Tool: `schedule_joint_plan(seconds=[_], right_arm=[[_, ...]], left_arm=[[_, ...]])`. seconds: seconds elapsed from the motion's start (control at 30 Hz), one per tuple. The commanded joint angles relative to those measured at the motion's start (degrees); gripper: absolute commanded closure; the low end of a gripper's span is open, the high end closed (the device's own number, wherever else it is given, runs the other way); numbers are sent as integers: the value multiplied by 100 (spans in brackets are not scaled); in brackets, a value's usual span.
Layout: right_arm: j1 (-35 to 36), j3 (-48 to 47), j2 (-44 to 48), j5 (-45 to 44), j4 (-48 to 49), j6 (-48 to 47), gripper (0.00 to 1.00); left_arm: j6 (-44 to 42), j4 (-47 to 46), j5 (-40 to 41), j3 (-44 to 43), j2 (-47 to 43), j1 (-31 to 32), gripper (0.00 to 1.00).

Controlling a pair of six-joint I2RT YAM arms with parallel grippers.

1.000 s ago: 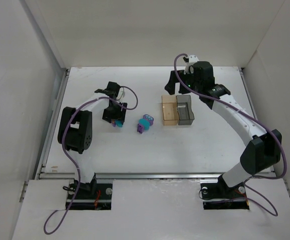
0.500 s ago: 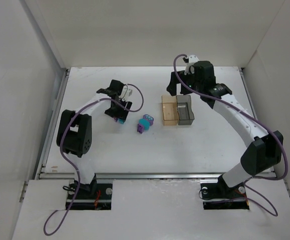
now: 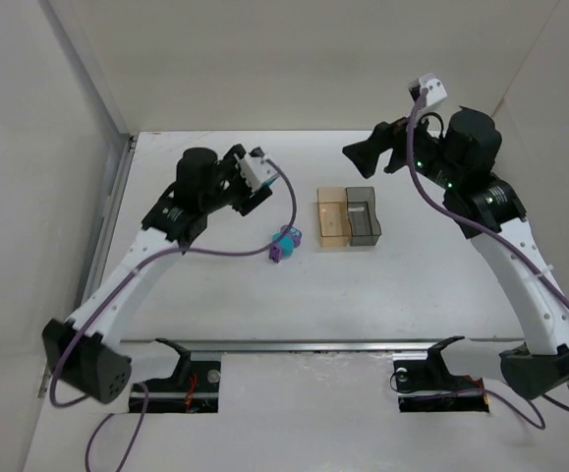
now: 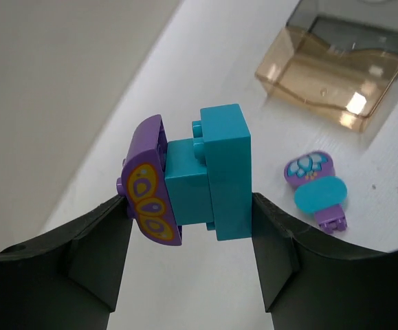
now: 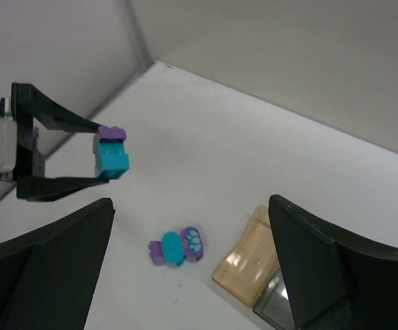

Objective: Sort the legos into containers by color

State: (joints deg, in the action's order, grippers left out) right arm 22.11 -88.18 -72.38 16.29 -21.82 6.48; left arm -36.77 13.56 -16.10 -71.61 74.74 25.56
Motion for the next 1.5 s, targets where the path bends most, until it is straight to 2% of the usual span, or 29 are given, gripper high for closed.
schedule_joint_plan(seconds=[0.0, 0.07, 0.23, 0.27, 0.4, 0.6, 0.7, 0.97, 1.07, 1.1, 1.17, 1.2, 1.23, 1.27, 1.3, 1.33, 1.37, 1.4, 1.43, 1.47], right_arm=[[126, 55, 197, 970, 722, 318, 2], [328, 196, 198, 972, 872, 450, 7], [1048, 249, -74, 919, 925, 661, 14], [1128, 249, -144, 919, 926, 722, 17], [1366, 12, -531, 1094, 926, 855, 18], [1419, 12, -716, 1042, 768, 987, 18], [1419, 12, -857, 1323, 767, 987, 18], [1533, -102, -1173, 1324, 767, 1092, 27], [1533, -103, -1304, 1271, 767, 1153, 37], [1533, -103, -1305, 1271, 767, 1154, 46], [1533, -164, -1366, 1480, 829, 1154, 59], [1533, -164, -1367, 1482, 899, 1154, 77], [1533, -164, -1367, 1543, 899, 1154, 87], [1533, -164, -1367, 1491, 899, 1154, 95], [1533, -164, -1419, 1491, 899, 1154, 100], [1533, -164, -1419, 1430, 899, 1154, 100], [1533, -103, -1419, 1429, 899, 1154, 100], [1533, -103, -1419, 1429, 951, 1154, 100], [1533, -103, -1419, 1429, 952, 1093, 100], [1533, -24, -1358, 1429, 952, 962, 100]], left_arm=[[-902, -1257, -1158, 847, -1056, 228, 100], [-823, -1734, -1159, 1035, -1303, 396, 100], [-243, -1462, -1001, 711, -1366, 844, 100], [-190, -1462, -931, 710, -1366, 845, 100], [-190, -1462, -798, 710, -1418, 968, 100], [-75, -1409, -509, 710, -1471, 968, 100], [-23, -1409, -456, 710, -1471, 1020, 100], [82, -1356, -403, 596, -1349, 1074, 100], [83, -1295, -403, 482, -1295, 1074, 100], [83, -1295, -403, 482, -1295, 1074, 100], [83, -1295, -403, 482, -1295, 1074, 100], [83, -1295, -403, 482, -1295, 1074, 100], [135, -1295, -403, 482, -1295, 1074, 100], [135, -1295, -403, 482, -1295, 1074, 88], [135, -1173, -464, 421, -1295, 1074, 81], [135, -1111, -517, 420, -1295, 1074, 77], [135, -980, -630, 420, -1295, 1074, 57], [135, -978, -692, 420, -1347, 1074, 57], [205, -822, -745, 420, -1348, 1074, 30], [206, -716, -833, 420, -1409, 1074, 20]])
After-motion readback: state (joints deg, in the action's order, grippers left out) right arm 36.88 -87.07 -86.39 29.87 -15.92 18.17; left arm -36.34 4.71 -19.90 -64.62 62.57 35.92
